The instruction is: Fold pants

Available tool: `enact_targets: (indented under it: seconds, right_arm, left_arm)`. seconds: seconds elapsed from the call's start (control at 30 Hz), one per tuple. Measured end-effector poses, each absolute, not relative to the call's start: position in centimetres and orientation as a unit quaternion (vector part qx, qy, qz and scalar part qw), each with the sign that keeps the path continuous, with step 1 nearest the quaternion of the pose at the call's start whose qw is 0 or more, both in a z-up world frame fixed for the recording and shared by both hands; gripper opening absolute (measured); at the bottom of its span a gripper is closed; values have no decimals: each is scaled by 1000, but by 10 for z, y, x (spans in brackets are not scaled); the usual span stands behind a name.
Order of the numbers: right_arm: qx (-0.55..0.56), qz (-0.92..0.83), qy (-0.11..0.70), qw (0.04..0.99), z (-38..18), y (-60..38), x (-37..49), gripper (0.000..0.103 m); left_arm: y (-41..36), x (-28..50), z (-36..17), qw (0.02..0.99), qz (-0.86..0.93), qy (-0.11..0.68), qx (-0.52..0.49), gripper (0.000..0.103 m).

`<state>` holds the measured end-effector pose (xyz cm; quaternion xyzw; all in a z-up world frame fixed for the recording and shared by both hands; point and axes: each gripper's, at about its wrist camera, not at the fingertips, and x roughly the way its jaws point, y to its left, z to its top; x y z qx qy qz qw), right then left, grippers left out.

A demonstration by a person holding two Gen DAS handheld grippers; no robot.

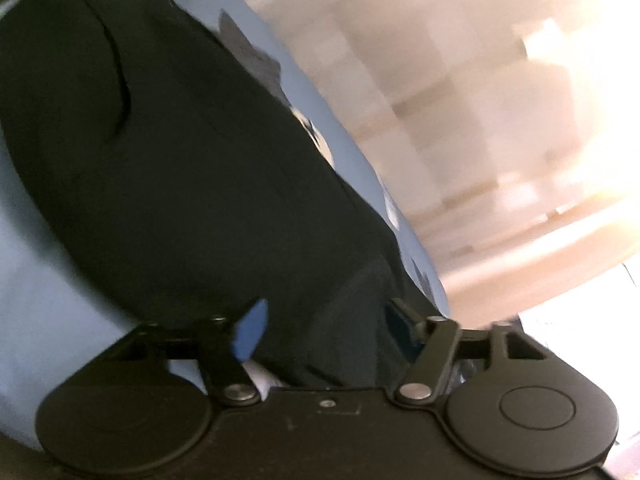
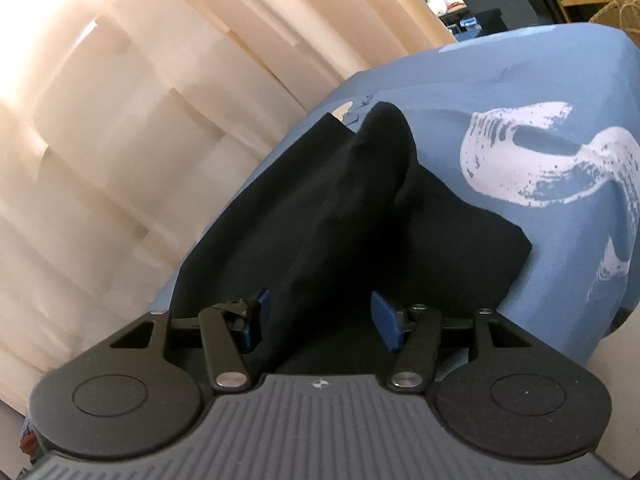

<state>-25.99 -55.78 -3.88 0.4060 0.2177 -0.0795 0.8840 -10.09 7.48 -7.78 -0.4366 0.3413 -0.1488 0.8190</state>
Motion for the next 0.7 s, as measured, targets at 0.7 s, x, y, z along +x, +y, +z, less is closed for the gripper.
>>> enact_targets:
  seconds: [0.7]
  right_arm:
    - [402,-83,219,885,-35,-549,-251,96]
  left_arm:
    - [134,-114,-63,876,19,282,-391,103]
